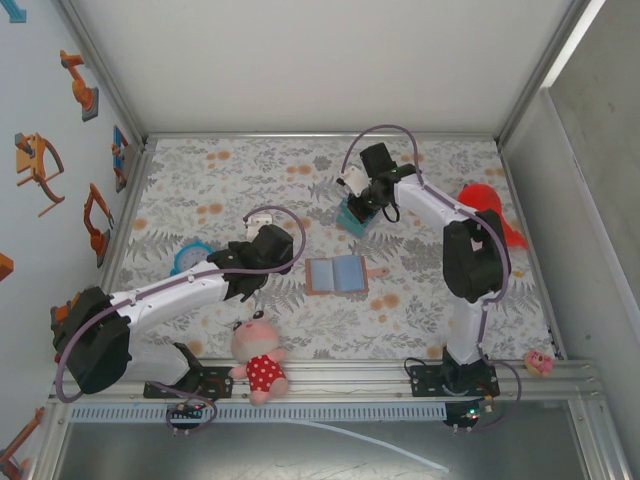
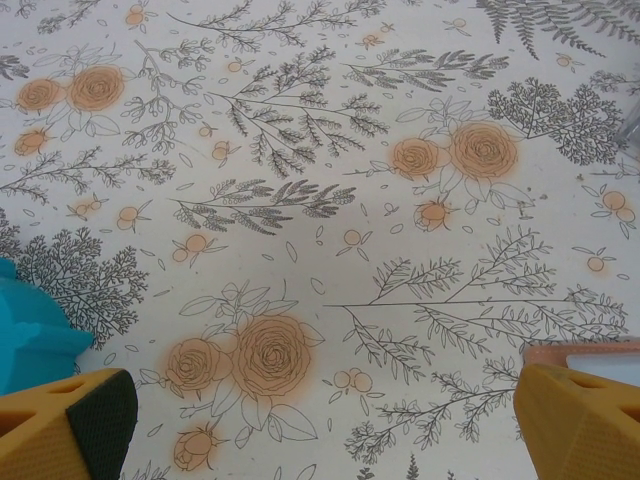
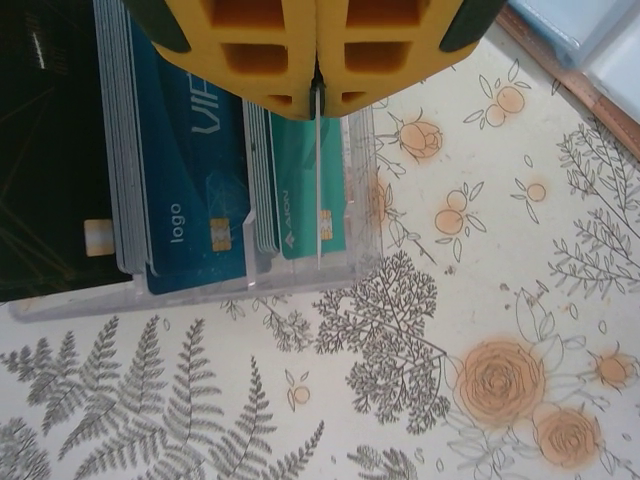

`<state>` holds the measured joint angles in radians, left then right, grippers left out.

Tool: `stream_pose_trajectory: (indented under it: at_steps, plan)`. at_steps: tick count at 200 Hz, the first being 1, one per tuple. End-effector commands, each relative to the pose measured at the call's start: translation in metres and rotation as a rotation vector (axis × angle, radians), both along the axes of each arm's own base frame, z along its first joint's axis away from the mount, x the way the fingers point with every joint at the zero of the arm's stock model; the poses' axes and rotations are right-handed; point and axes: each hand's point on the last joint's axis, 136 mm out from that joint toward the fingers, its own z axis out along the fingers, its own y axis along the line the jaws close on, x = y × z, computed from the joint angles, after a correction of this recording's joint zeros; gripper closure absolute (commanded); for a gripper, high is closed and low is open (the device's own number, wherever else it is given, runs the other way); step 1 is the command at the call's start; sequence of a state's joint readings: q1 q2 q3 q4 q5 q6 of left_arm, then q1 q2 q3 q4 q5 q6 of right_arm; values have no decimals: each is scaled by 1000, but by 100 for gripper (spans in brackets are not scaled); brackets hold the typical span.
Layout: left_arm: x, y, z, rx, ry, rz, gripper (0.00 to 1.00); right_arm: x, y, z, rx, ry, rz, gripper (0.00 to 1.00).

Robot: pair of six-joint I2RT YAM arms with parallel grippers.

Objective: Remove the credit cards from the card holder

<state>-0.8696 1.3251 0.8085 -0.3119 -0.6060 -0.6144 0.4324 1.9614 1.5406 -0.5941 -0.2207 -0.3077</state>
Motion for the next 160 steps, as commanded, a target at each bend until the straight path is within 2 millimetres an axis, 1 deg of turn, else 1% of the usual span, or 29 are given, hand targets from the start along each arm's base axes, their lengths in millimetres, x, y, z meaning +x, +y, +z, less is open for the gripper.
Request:
stream_pose_trajectory:
  at_steps: [1,55,104,122,160]
  plan:
    - [0,7,1,9,0,24,3,3,0,5,2,5,17,100]
    - [1,6,-1,15,6,27,3,-3,0,-14,-15,80,33,100]
    - [1,6,-2,23,13,27,3,-4,2,-17,-11,100,37,100]
    - [1,6,-1,21,10,27,3,-5,2,-16,-11,101,37,90]
    - [1,8,1,25,4,32,3,-4,0,-7,-7,82,29,82]
